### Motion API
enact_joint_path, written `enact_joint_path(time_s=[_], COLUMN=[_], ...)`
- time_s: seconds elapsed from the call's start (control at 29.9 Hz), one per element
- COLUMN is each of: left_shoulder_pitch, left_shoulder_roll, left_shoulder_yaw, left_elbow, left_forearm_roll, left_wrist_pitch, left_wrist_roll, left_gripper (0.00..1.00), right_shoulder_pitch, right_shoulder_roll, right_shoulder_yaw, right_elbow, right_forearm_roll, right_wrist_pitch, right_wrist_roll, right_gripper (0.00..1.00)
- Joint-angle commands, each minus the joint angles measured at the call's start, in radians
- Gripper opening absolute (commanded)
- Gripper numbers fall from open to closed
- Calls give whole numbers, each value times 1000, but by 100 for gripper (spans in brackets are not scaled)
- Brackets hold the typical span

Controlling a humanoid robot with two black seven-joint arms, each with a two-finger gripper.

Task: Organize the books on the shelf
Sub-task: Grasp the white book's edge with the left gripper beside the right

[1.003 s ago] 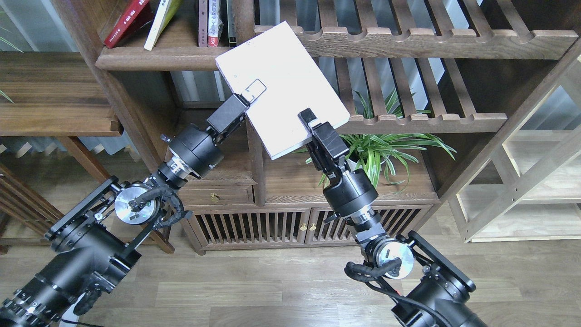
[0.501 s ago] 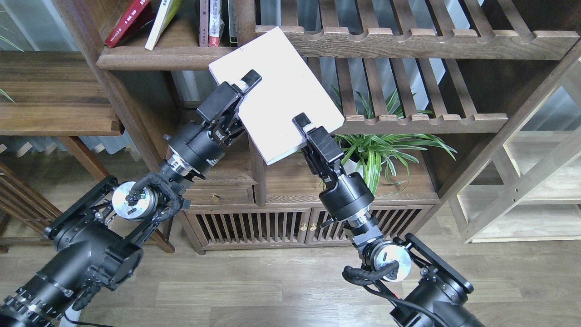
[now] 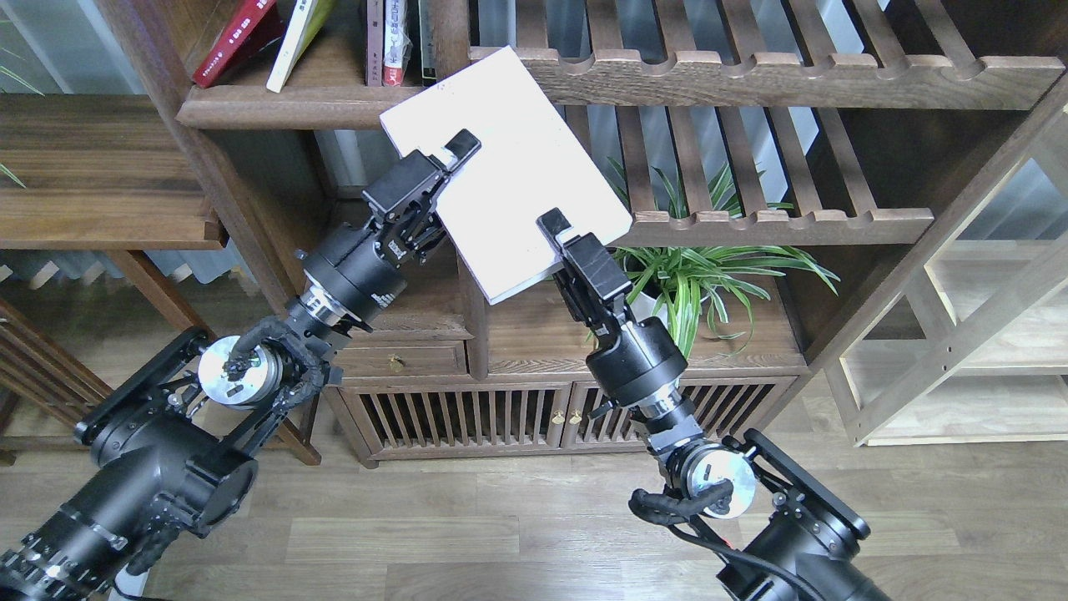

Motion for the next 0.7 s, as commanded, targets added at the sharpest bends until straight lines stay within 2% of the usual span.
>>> enact_joint_path(time_s=[0.0,0.1,0.13,0.43,0.67], left_shoulder_pitch=[9,13,13,24,35], left_shoulder_roll=[-1,-10,-13,-19,-10], left_shoulder_yaw=[1,-10,-10,-7,-14], left_elbow=[-10,-13,-13,-16,-13], left_forearm_roll=[0,-1,-3,-6,-4], left_wrist_pitch=[0,0,0,0,0], left_wrist_roll=[-6,-11,-12,-26,-34], left_gripper=[32,8,6,0,0], right_shoulder_pitch=[2,2,2,3,6], right_shoulder_roll=[0,0,0,0,0], right_shoulder_yaw=[0,-2,-2,-3,-31], right_elbow=[0,0,0,2,0], right_forearm_roll=[1,0,1,0,-23], right_wrist_pitch=[0,0,0,0,0], right_wrist_roll=[0,0,0,0,-2], right_gripper=[1,1,1,4,36])
